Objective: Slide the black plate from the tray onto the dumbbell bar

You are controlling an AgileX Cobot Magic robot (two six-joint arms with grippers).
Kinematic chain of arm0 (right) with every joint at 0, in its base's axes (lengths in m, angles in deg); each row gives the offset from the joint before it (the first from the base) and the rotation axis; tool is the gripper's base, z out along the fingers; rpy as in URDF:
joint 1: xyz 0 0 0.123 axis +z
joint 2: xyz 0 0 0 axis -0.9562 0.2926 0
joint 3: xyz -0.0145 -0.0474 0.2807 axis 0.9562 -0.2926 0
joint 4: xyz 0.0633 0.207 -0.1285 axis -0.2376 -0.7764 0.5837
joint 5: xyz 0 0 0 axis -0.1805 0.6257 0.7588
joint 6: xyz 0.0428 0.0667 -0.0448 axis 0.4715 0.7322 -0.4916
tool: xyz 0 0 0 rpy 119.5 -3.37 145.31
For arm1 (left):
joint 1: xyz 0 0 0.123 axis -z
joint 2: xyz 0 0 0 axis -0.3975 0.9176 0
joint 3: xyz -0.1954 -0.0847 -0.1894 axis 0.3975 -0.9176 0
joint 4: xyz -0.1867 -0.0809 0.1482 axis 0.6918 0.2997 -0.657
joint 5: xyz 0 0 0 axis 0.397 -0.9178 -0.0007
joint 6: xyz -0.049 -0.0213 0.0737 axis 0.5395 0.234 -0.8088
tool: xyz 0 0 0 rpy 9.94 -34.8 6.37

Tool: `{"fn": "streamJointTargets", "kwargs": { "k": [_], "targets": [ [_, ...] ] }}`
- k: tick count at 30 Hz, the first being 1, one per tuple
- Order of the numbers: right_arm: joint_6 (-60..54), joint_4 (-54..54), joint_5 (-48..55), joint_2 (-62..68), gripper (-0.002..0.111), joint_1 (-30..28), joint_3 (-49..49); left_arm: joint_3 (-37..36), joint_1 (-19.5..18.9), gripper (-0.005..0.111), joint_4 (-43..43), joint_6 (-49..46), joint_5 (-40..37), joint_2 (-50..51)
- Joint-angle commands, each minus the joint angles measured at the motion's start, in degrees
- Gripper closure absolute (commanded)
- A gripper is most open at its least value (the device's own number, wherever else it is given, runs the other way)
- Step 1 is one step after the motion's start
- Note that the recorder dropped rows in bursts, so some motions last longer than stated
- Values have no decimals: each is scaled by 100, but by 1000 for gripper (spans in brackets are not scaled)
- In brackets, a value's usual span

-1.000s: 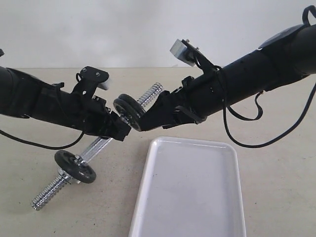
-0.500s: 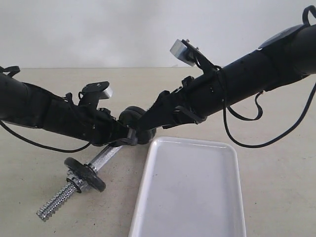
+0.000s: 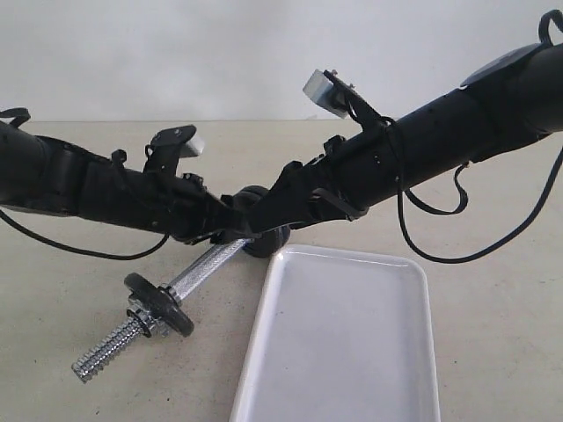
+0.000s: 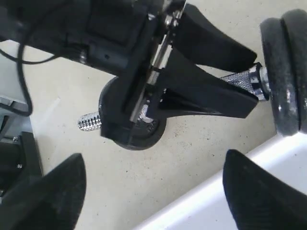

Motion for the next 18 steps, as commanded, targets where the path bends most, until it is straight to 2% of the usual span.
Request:
{"fn": "streamJointTargets", "kwargs": {
  "k": [1,18],
  "targets": [
    [-75,-25,39,-54,38,-7,16,54,36,46,152,-30,-130,-92],
    [-75,-25,39,-54,38,-7,16,54,14,47,152,-30,-130,-276]
  ]
}}
